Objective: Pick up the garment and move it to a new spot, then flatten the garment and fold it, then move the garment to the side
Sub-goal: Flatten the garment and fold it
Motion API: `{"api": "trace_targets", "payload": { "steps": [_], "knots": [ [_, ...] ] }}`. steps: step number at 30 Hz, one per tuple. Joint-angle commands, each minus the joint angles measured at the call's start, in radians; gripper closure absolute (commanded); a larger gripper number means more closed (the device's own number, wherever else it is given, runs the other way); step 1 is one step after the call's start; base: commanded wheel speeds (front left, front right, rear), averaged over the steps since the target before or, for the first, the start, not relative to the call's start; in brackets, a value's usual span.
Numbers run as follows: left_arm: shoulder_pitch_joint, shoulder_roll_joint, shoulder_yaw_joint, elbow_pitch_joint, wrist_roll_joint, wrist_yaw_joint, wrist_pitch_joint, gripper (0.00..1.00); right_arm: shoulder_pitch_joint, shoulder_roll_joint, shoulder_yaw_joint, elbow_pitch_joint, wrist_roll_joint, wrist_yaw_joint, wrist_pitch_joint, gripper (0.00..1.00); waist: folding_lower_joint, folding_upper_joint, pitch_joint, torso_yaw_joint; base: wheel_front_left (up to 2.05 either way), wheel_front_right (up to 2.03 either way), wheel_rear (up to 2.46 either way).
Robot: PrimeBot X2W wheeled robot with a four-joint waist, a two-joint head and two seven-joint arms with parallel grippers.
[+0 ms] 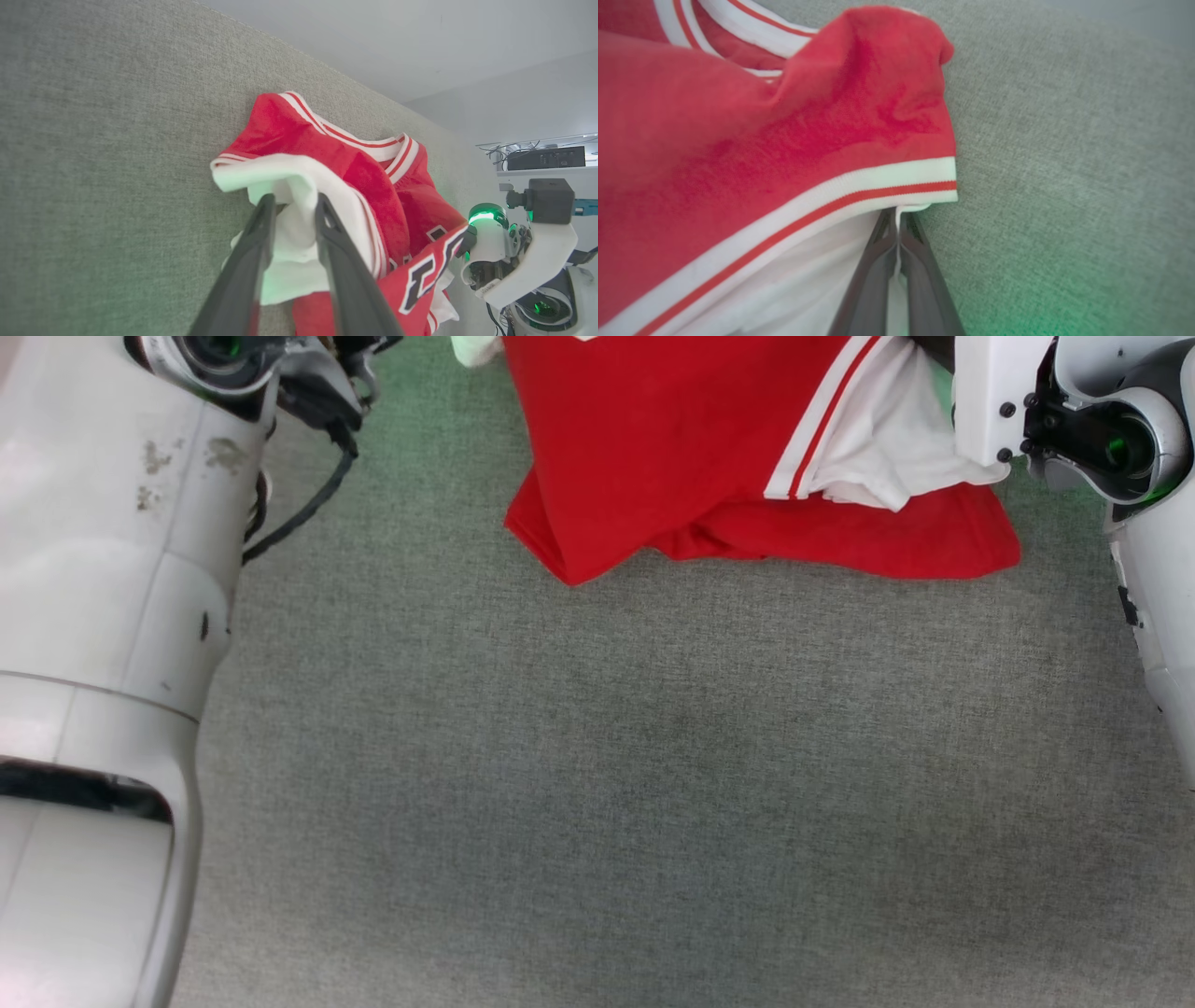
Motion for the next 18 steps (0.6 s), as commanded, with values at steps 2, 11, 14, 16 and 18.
{"api": "trace_targets", "payload": {
  "steps": [2, 11, 14, 16, 18],
  "knots": [
    [-0.004, 0.011, -0.003, -0.004, -0.005, -0.003, -0.011, 1.00, 0.095, -0.025, 0.024, 0.088, -0.008, -0.016, 0.024, 1.00, 0.0000, 0.0000, -0.002, 0.000, 0.00, 0.00, 0.00],
    [0.023, 0.051, -0.025, -0.098, -0.013, -0.003, -0.155, 1.00, 0.047, -0.056, -0.029, 0.039, 0.008, -0.015, -0.123, 1.00, 0.0000, 0.0000, -0.049, -0.007, 0.00, 0.00, 0.00],
    [0.035, 0.071, -0.040, -0.144, -0.004, -0.003, -0.240, 1.00, 0.027, -0.065, -0.056, 0.003, 0.016, -0.010, -0.208, 1.00, 0.0000, 0.0000, -0.085, -0.017, 0.00, 0.00, 0.00],
    [0.046, 0.083, -0.049, -0.164, -0.007, -0.003, -0.285, 1.00, 0.018, -0.089, -0.071, -0.006, 0.011, -0.010, -0.246, 1.00, 0.0000, 0.0000, -0.111, -0.023, 0.00, 0.00, 0.00],
    [0.048, 0.087, -0.056, -0.186, -0.018, -0.003, -0.320, 1.00, 0.004, -0.110, -0.088, -0.013, 0.005, -0.010, -0.280, 1.00, 0.0000, 0.0000, -0.136, -0.030, 0.00, 0.00, 0.00]
  ]
}}
